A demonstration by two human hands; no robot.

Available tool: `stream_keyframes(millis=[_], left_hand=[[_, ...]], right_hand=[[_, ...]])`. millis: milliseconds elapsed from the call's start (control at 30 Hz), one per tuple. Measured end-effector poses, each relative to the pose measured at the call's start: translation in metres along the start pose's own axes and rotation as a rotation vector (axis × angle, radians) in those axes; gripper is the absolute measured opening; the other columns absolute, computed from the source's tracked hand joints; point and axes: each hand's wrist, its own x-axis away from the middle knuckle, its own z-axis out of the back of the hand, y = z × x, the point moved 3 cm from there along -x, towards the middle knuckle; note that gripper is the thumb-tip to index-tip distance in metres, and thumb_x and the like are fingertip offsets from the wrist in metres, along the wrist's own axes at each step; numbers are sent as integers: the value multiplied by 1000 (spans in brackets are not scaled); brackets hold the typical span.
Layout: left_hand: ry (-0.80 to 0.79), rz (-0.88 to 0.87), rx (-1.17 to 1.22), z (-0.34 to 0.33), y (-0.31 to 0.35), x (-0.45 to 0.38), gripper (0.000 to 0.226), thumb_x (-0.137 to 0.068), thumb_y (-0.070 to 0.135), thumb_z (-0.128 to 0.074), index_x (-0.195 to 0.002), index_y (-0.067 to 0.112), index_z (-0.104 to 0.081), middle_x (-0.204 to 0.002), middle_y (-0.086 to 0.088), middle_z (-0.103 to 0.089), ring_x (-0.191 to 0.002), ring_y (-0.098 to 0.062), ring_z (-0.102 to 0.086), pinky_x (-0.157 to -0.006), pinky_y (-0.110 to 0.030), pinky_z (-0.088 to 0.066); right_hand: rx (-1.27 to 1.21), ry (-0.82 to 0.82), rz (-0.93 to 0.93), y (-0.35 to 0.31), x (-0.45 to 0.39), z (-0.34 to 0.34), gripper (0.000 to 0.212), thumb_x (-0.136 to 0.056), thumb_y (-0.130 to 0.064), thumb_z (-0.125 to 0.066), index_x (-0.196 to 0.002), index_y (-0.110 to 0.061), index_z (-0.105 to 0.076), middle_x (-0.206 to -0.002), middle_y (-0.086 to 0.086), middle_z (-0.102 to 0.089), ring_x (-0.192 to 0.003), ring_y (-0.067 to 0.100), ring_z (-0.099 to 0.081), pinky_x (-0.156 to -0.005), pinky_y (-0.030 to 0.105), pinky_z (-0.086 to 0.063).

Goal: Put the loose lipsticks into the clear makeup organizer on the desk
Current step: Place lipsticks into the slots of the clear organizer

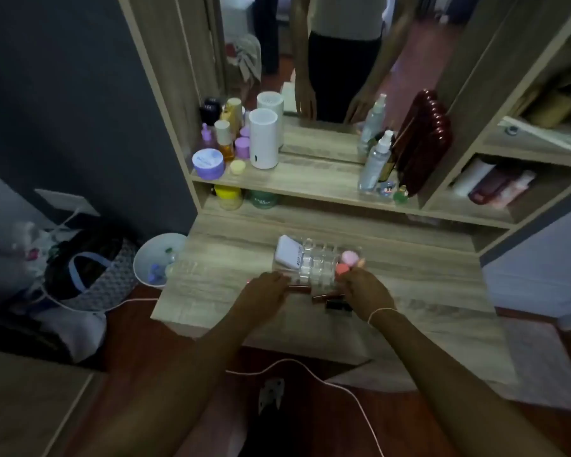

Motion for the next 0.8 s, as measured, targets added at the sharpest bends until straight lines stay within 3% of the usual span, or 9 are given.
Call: stream_keyframes(millis=[133, 233, 300, 367, 533, 800], left_hand=[[91, -152, -48, -16, 3, -19, 37, -84, 1, -56, -121, 4, -57, -118, -20, -62, -104, -36, -61, -80, -44, -55], [90, -242, -277, -24, 6, -32, 29, -83, 14, -57, -111, 13, -64, -114, -5, -68, -107, -22, -61, -90, -35, -51], [-23, -231, -390, -29, 5, -39, 32, -88, 9, -40, -115, 9, -56, -120, -10, -63, -114, -27, -55, -97, -42, -45], [-50, -293, -443, -40, 6, -48, 35, -89, 6, -32, -121, 4, -47, -126, -18, -55, -117, -35, -50, -99, -48, -42], [66, -374, -372, -42, 7, -57, 27, -76, 22, -68, -103, 20, -65, -97, 1, -71, -88, -17, -67, -71, -29, -56], [109, -443, -300, -49, 2, -70, 30, -73, 20, -70, -102, 15, -61, -93, -3, -68, -82, -20, -65, -68, -31, -54]], right_hand=[[57, -105, 15, 10, -9, -23, 28, -92, -10, -50, -120, -14, -53, -121, 19, -60, -90, 36, -65, -76, 49, -57], [76, -143, -3, 18, -12, -28, 36, -92, -11, -51, -127, -21, -51, -140, 17, -44, -98, 36, -64, -82, 49, -56], [119, -175, -28, 21, -15, -32, 46, -92, -8, -50, -136, -22, -42, -146, 20, -36, -101, 38, -62, -82, 51, -55], [141, -213, -33, 22, -16, -35, 52, -91, -6, -49, -138, -23, -37, -147, 22, -33, -104, 41, -59, -82, 53, -55], [108, -214, -22, 22, -19, -35, 41, -92, -11, -50, -131, -25, -48, -140, 15, -42, -112, 39, -54, -82, 52, -54], [198, -241, -55, 21, -22, -36, 33, -95, -16, -45, -128, -20, -48, -142, 21, -37, -111, 41, -53, -85, 48, -52]])
